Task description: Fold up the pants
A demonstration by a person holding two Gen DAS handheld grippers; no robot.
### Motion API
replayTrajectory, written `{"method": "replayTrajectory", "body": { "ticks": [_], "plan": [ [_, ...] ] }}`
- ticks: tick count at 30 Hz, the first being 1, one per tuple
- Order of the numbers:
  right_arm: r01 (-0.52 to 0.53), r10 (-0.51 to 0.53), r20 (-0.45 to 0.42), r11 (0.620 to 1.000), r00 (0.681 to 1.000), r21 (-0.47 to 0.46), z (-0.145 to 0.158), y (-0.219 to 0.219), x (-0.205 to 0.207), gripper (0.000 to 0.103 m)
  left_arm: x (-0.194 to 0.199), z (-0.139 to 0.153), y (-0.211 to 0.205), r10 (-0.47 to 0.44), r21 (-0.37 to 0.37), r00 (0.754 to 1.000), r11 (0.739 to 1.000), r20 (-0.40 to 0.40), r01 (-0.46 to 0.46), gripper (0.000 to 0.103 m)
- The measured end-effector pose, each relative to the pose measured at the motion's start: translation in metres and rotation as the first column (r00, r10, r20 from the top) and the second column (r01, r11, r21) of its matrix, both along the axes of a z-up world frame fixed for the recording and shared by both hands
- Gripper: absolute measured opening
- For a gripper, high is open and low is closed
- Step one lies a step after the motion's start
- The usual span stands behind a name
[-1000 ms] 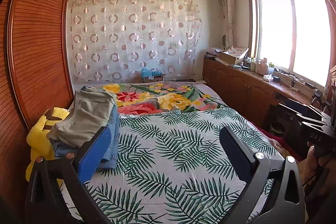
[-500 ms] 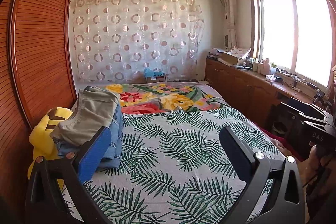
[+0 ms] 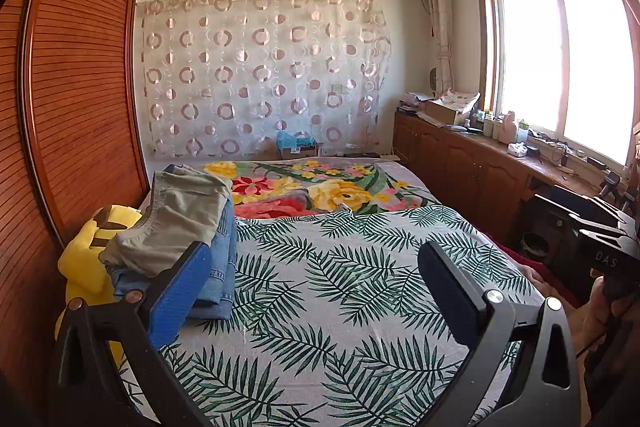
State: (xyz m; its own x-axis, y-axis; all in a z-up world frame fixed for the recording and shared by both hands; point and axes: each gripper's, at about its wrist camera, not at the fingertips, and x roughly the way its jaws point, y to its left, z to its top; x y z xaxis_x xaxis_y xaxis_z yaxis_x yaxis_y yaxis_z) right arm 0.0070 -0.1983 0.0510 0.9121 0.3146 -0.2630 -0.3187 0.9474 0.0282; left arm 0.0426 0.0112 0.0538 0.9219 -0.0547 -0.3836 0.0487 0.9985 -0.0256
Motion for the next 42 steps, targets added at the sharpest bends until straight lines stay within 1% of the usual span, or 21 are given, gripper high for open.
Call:
{"method": "replayTrajectory", "body": {
  "ticks": [42],
  "plan": [
    [0.002,-0.002,0.002,1.000,1.000,-0.002,0.0012,-0.0010,-0.0009,0.076,-0.0004,-0.0039,-0.0007,0.000,0.005,1.000,1.000,0.006,-0.001,0.103]
  ]
}}
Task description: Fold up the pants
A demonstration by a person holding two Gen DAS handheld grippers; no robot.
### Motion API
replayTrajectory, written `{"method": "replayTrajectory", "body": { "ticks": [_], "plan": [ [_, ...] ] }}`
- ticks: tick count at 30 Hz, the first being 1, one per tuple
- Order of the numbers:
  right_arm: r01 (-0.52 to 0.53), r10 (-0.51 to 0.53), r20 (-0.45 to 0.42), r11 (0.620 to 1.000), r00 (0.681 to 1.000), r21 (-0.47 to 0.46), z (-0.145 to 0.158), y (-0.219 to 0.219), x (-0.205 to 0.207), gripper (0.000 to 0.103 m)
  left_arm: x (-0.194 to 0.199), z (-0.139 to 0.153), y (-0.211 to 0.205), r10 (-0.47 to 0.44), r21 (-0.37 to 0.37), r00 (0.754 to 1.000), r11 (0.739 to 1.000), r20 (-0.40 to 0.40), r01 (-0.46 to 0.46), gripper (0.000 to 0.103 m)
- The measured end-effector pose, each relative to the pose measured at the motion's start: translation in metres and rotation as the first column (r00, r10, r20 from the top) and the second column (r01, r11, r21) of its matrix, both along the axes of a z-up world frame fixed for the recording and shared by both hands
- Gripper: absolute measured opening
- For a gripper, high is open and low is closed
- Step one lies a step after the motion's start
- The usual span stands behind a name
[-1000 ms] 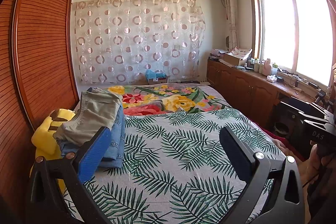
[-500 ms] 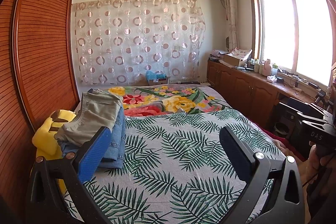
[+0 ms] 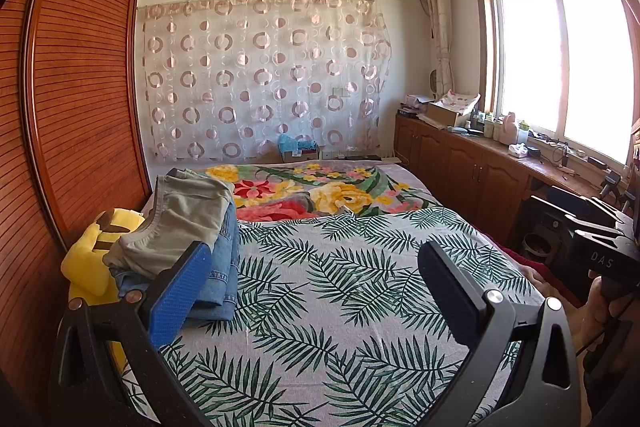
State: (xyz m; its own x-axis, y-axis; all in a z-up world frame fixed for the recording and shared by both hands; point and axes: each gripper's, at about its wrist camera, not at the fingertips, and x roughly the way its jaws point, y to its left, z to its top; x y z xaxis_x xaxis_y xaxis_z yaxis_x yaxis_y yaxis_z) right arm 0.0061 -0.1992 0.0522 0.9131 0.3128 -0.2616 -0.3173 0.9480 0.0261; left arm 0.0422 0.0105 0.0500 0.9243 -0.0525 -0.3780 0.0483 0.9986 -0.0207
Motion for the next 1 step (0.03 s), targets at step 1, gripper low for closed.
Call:
{"method": "replayTrajectory", "body": {
  "ticks": [1],
  "plan": [
    [0.000,0.000,-0.001,1.000,1.000,-0.001,-0.0004,0.0004,-0.0003,0.076,0.0000,-0.0001,0.0000,0.000,0.000,1.000,1.000,0.000,0.000,0.103]
  ]
}}
